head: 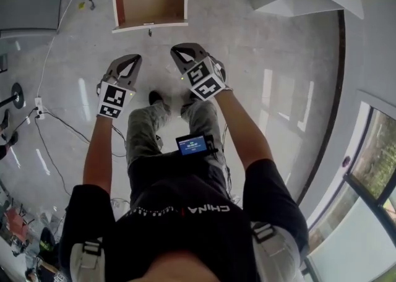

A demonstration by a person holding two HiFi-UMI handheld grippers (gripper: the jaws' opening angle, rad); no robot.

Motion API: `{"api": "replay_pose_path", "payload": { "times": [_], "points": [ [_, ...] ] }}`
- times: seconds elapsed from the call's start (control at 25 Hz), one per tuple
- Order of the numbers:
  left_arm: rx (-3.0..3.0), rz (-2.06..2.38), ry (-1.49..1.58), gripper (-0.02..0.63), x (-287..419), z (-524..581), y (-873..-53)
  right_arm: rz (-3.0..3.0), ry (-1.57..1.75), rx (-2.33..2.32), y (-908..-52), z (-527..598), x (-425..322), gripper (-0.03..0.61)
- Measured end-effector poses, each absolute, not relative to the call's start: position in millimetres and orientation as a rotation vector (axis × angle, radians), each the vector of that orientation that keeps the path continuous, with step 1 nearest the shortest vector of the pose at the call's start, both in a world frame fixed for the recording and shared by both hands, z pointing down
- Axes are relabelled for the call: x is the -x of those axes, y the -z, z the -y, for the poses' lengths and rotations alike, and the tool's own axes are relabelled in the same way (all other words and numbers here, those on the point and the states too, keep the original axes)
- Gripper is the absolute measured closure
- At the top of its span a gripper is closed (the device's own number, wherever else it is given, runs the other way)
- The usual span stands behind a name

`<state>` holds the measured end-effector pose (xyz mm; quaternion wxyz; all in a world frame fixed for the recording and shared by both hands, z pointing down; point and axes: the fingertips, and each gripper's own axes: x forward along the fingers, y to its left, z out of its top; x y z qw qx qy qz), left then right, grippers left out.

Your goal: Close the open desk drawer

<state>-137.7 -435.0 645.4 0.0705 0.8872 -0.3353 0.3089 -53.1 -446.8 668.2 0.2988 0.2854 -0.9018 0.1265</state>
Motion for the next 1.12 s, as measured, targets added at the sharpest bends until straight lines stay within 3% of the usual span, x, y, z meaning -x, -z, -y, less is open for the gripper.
{"api": "replay_pose_path", "payload": {
  "times": [0.6,1.12],
  "points": [
    [-2.838,1.118,-0.843,0.601,144.8,519.5,-871.6,2.526,-0.047,-0.747,-867.5,523.9,91.1,0.563],
    [-2.934,1.279,-0.806,0.601,159.1,535.7,-927.1,2.574,0.159,-0.747,-914.2,539.1,101.8,0.563]
  ]
}}
